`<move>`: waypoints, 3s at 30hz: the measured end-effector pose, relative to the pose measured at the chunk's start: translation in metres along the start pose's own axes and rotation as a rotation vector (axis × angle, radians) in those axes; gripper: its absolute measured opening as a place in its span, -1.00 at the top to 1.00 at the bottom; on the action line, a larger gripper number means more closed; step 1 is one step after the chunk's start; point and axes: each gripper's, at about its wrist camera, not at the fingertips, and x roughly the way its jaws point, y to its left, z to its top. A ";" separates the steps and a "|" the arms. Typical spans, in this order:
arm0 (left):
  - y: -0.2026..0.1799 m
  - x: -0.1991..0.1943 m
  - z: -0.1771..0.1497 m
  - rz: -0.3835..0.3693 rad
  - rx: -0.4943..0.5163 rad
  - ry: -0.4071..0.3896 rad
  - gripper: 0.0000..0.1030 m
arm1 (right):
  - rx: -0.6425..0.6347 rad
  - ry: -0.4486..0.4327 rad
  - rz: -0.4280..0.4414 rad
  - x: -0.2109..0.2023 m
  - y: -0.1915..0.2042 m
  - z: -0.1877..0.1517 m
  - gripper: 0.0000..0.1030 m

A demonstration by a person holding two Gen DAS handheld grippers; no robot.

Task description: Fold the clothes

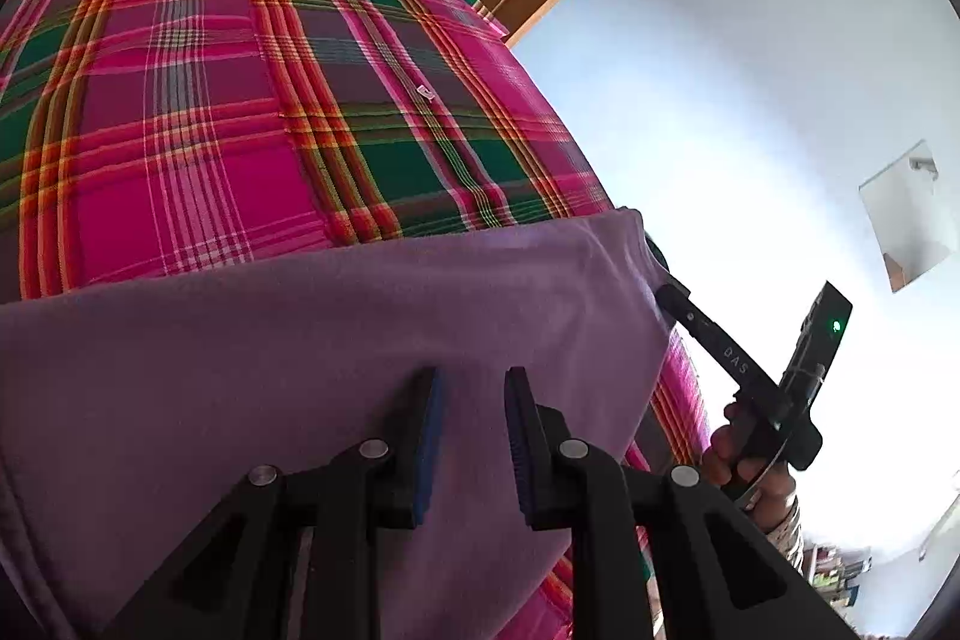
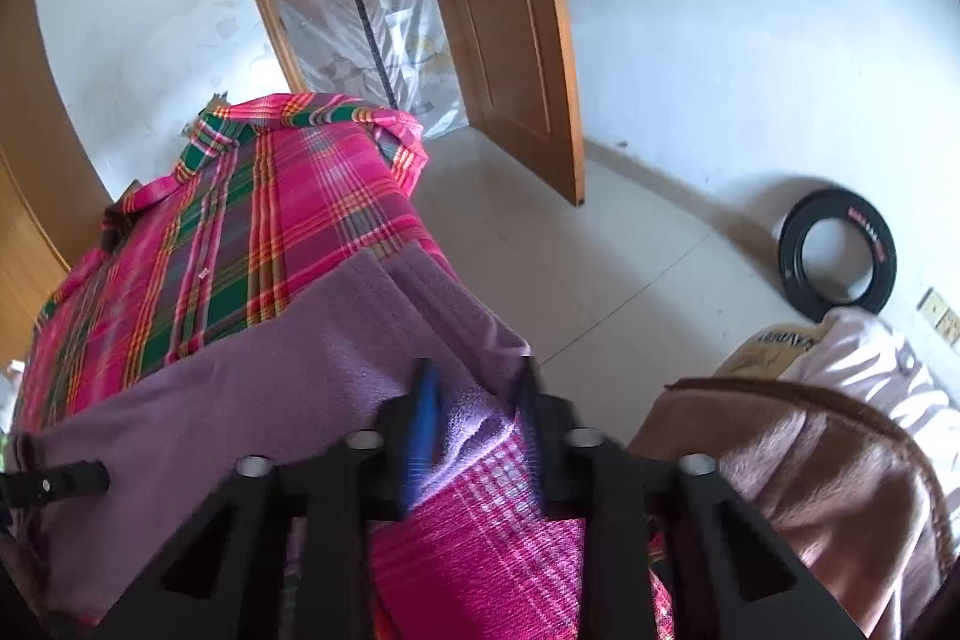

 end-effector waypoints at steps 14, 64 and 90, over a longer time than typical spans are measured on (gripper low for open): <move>-0.015 -0.004 0.014 -0.083 -0.016 0.010 0.52 | -0.193 -0.134 0.115 -0.047 0.057 -0.002 0.85; -0.028 0.040 0.043 -0.254 -0.133 0.051 0.77 | -0.515 -0.060 0.258 -0.055 0.140 -0.076 0.85; 0.048 -0.087 0.014 -0.220 -0.216 -0.062 0.77 | -0.596 -0.089 0.381 -0.091 0.219 -0.094 0.86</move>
